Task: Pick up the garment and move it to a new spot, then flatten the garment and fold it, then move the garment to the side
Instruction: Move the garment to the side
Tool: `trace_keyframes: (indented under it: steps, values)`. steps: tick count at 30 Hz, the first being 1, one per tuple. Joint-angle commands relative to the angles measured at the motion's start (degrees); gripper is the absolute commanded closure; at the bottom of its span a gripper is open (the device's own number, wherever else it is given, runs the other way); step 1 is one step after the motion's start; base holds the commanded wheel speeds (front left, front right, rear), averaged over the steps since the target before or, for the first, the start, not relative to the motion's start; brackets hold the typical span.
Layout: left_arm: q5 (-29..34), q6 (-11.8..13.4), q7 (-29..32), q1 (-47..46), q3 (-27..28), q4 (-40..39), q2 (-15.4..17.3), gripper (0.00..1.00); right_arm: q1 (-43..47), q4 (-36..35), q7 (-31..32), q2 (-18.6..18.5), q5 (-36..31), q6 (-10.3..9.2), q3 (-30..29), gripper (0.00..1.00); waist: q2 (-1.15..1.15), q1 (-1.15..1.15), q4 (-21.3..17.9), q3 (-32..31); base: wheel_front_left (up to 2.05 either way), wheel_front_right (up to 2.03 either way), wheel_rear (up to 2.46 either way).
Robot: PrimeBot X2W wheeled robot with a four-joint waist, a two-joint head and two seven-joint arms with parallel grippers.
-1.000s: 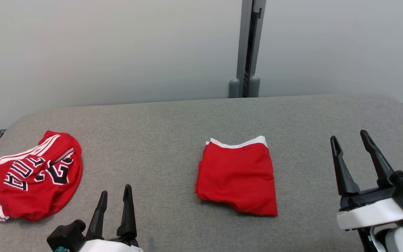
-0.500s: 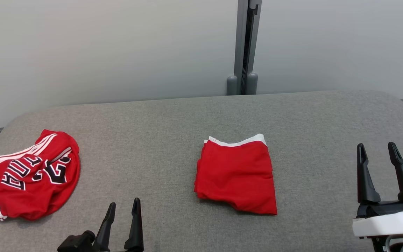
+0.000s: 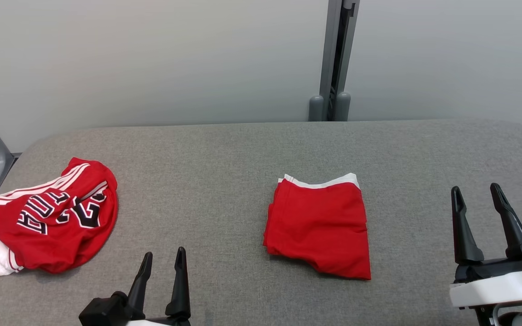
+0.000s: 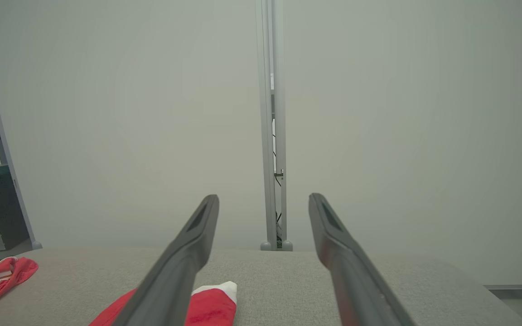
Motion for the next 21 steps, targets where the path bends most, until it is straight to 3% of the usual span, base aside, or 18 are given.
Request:
trace_keyframes:
  steps: [1, 21]
  values:
    - [1.27, 0.81, -0.07, -0.5, 0.01, 0.12, 0.23, 0.0, -0.3, 0.38, -0.09, -0.35, 0.31, 0.01, -0.02, 0.0, 0.0, 0.0, 0.19, 0.03, 0.0, 0.0, 0.0]
    - [1.64, 0.24, -0.07, -0.42, 0.46, -0.58, 0.24, 0.0, 0.51, 1.59, -0.09, -0.67, -0.05, 0.01, 1.26, 0.0, 0.0, 0.0, 1.2, 0.0, 0.0, 0.0, 0.0]
